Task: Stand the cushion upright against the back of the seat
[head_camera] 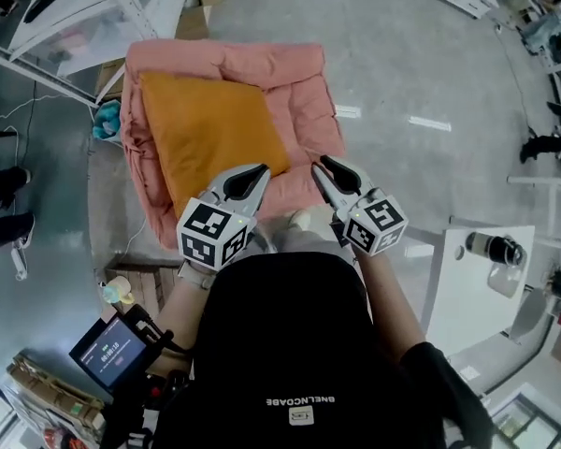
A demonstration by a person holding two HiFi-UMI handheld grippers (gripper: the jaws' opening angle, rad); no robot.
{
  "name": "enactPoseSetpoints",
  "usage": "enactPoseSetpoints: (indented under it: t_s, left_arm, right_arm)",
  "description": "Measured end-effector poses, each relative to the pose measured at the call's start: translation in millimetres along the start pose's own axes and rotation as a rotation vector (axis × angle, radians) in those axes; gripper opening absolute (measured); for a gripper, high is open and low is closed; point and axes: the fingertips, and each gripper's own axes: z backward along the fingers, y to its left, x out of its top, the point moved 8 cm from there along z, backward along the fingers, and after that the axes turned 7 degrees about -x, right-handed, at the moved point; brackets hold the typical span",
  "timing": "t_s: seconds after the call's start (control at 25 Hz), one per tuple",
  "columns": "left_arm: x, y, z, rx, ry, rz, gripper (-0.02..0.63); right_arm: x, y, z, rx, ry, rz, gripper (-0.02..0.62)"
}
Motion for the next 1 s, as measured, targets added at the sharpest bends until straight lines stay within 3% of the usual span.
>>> enactPoseSetpoints:
  t_s: [0.24,0.56,1.0]
  left_arm:
    - [37.7,-31.4,-39.3,-0.115,-0.024,-0.076,0.015]
    - [63.4,-74.2,-66.6,-0.253,-0.022,-0.117,0.015]
    - [84.0,-96.0,-90.5,-0.345,-0.024,-0.154,0.017]
  right_arm:
    - [29.6,-31.7,56.4,-0.071,-0.102,-0.009,0.006]
    - [45.3,-44.4,125.4,-0.212,-0.200,-0.054,0.006]
    - [51.8,-50.0,161.5,-0.337,-0.268,-0.077,0.006]
